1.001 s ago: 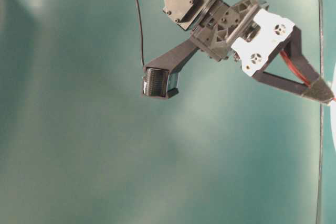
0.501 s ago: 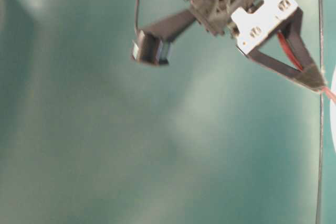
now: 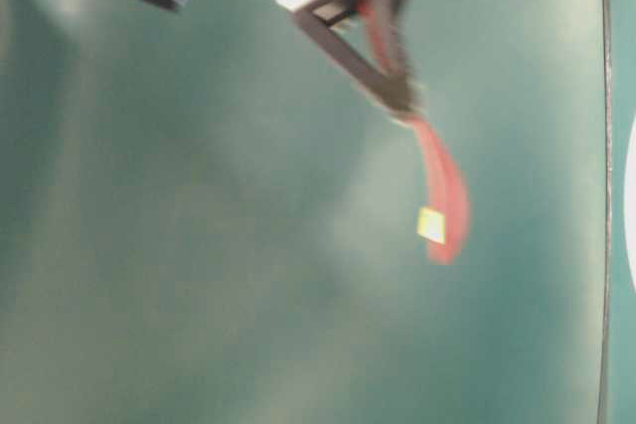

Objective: Scoop the yellow hexagonal prism block from the bowl with a spoon using the right arm.
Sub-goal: 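Lift the spoon with the yellow block up out of the bowl, then hold the spoon with the block raised above the bowl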

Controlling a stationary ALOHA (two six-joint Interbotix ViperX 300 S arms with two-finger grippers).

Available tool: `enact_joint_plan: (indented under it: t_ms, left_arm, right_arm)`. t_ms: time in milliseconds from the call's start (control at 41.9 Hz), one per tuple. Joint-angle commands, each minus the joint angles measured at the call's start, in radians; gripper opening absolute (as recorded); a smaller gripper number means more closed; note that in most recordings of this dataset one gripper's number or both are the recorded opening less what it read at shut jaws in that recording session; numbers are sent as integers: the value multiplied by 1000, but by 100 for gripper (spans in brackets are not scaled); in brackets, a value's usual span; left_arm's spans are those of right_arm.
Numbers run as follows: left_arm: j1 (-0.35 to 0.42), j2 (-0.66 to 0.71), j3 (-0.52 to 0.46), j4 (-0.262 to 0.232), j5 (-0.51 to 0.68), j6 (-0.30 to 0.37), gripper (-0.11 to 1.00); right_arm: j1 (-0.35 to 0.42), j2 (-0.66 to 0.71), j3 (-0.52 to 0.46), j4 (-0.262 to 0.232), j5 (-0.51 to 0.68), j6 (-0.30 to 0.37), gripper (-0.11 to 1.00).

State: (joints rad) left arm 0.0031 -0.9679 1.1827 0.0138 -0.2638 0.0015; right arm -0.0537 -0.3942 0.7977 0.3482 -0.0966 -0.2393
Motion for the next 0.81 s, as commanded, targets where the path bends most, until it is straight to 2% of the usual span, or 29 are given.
enact_joint_plan:
  t_ms: [0,787]
  left_arm:
    - [2,3,-18,3,-12,0,0]
    - [2,3,-18,3,-12,0,0]
  right_arm:
    - [-8,-58,-12,-3,18,-3,23]
    - [-8,-80,-9,-12,20,-8,23]
